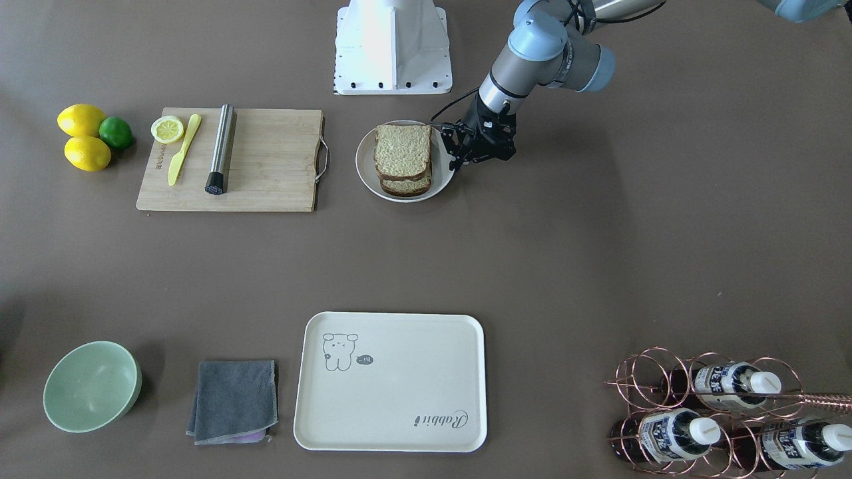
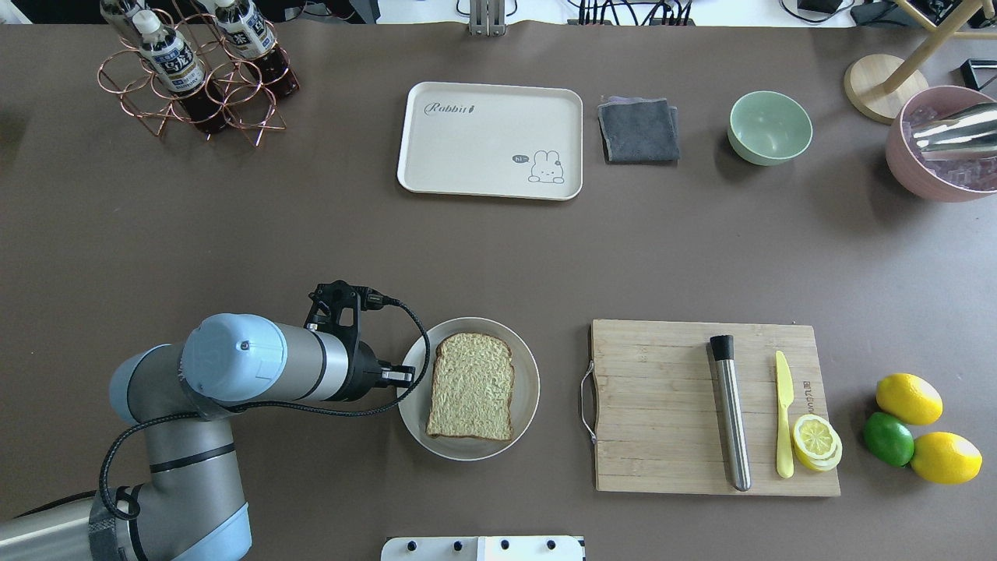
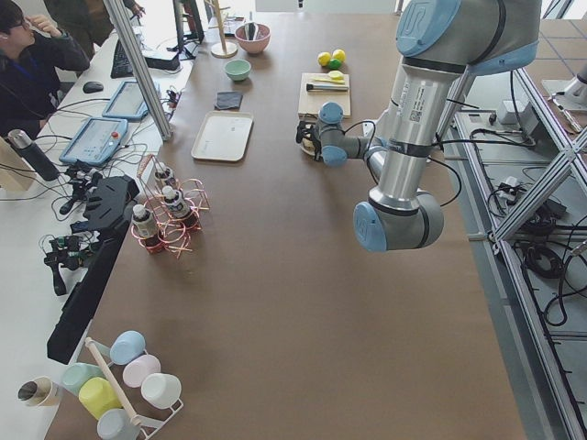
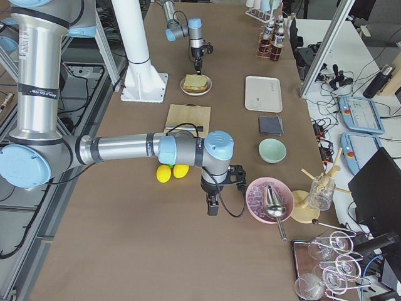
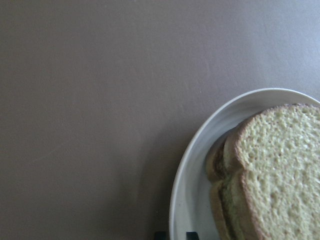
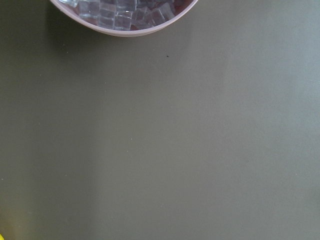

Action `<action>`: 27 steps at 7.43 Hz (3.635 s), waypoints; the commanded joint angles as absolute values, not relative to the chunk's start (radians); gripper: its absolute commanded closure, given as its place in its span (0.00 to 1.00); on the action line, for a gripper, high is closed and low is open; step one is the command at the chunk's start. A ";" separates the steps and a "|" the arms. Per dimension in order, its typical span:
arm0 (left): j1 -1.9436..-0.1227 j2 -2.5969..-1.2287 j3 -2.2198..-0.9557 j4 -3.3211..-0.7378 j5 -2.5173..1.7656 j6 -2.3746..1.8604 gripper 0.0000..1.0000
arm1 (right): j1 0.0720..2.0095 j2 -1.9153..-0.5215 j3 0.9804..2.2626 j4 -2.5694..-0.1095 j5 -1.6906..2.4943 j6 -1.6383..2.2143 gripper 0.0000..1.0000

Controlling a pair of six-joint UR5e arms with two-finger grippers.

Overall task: Make sandwich and place on tray
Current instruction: 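Grasp the white plate rim nearest the left gripper, then lift and carry the plate with the left gripper onto the white tray, then lower the plate onto the tray and open the left gripper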

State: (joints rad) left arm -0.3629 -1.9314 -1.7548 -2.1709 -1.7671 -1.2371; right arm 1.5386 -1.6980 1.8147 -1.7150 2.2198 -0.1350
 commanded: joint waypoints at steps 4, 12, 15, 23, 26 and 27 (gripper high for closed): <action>-0.408 -1.942 -1.749 -2.152 -1.870 -1.229 1.00 | 1.539 -1.697 1.813 -1.715 2.218 -0.133 0.00; -0.759 -2.305 -1.458 -1.979 -2.114 -1.215 1.00 | 1.539 -1.694 1.795 -1.713 2.217 -0.130 0.00; -0.807 -2.457 -1.179 -2.086 -2.114 -1.218 1.00 | 1.539 -1.689 1.792 -1.713 2.217 -0.130 0.00; -0.808 -2.649 -0.704 -2.341 -1.996 -1.221 1.00 | 1.539 -1.687 1.792 -1.713 2.217 -0.129 0.00; -0.805 -2.658 -0.706 -2.352 -1.994 -1.221 0.01 | 1.539 -1.690 1.793 -1.713 2.218 -0.129 0.00; -0.805 -2.658 -0.718 -2.352 -1.996 -1.221 0.01 | 1.539 -1.692 1.792 -1.713 2.218 -0.130 0.00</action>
